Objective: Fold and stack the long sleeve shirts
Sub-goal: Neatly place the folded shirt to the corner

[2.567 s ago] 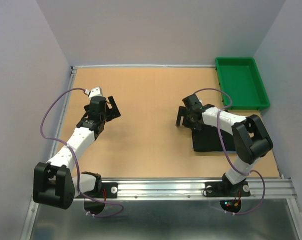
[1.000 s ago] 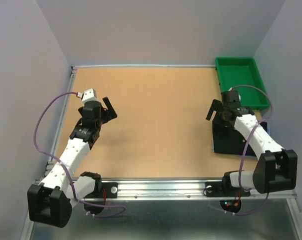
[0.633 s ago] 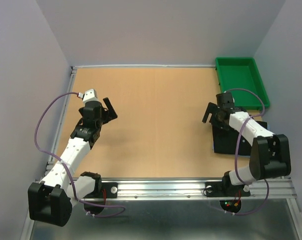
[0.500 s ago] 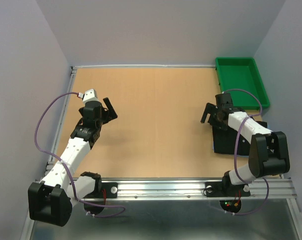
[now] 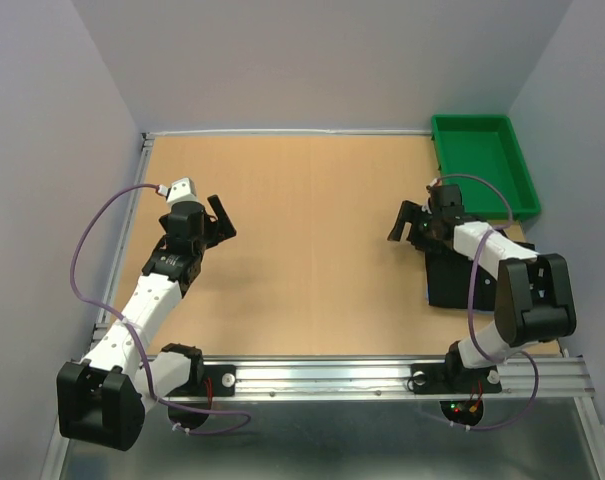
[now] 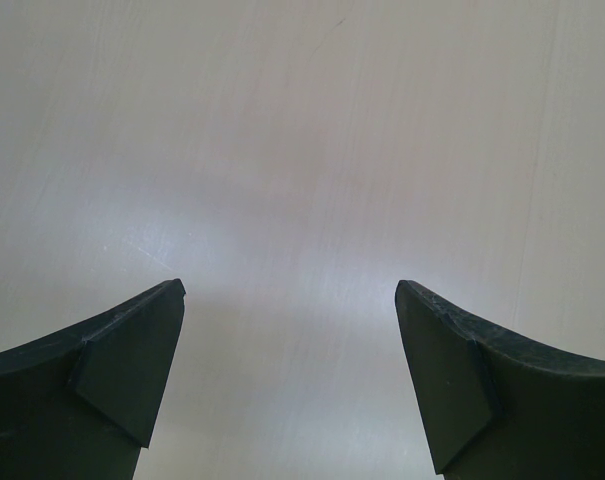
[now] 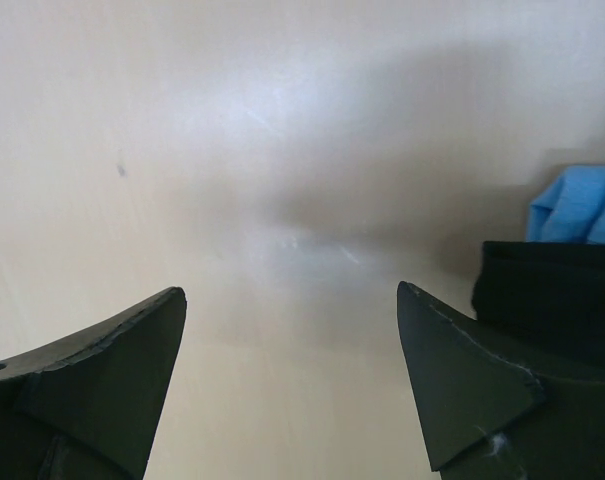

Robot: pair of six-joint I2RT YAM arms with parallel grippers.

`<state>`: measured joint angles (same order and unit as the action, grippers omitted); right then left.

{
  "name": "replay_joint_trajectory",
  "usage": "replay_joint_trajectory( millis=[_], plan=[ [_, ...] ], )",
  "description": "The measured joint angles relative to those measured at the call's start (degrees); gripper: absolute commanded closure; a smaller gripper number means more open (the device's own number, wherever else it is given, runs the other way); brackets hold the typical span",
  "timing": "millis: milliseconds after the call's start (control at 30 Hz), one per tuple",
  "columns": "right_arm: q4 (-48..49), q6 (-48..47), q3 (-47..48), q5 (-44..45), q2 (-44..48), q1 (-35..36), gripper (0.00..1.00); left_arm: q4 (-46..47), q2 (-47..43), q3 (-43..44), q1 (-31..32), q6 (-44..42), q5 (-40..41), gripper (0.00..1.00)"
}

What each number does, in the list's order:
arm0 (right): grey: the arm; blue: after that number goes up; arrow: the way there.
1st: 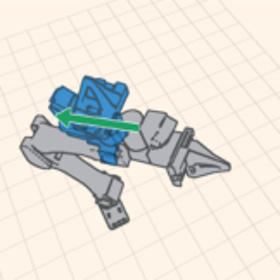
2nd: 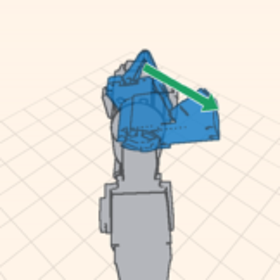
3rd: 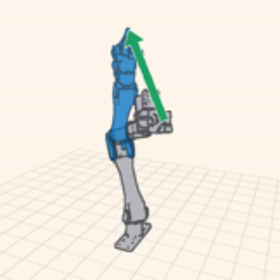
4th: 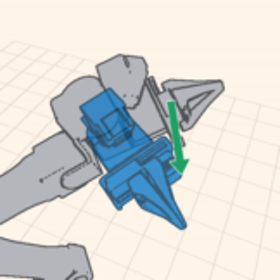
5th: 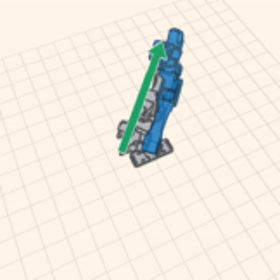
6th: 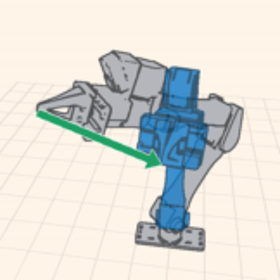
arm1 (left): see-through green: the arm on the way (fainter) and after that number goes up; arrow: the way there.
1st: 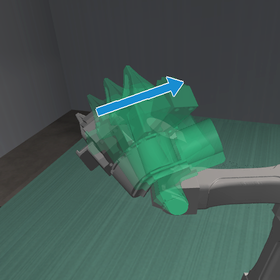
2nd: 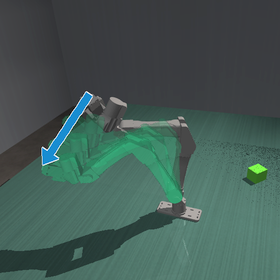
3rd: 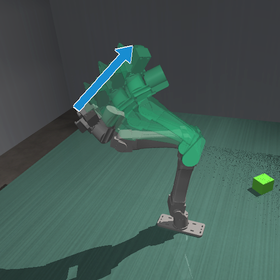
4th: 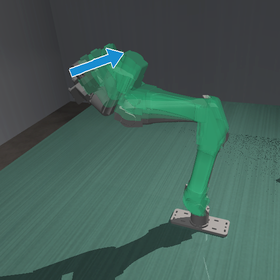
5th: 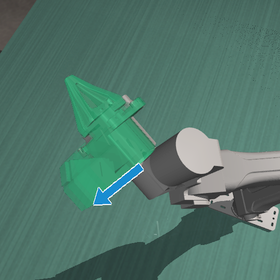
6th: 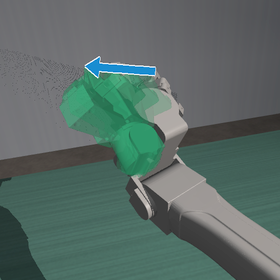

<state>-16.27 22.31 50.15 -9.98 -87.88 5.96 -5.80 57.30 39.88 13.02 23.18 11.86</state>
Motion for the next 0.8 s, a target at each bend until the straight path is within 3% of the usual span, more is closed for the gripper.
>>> replay_joint_trajectory(
  millis=[300,600,800],
  plan=[
    [-5.6,0.2,1.6,-2.2,12.0,0.1,0.04,-3.8,-2.0,1.6,0.0,0.0,-0.3,0.01],
    [-20.0,-0.3,21.3,13.2,30.3,0.1,0.00,-18.2,-13.7,21.4,0.0,0.4,4.2,0.01],
    [-22.6,-0.3,24.4,21.1,46.8,0.1,0.00,-26.4,-25.0,33.5,0.0,0.7,9.8,0.01]
  ],
)
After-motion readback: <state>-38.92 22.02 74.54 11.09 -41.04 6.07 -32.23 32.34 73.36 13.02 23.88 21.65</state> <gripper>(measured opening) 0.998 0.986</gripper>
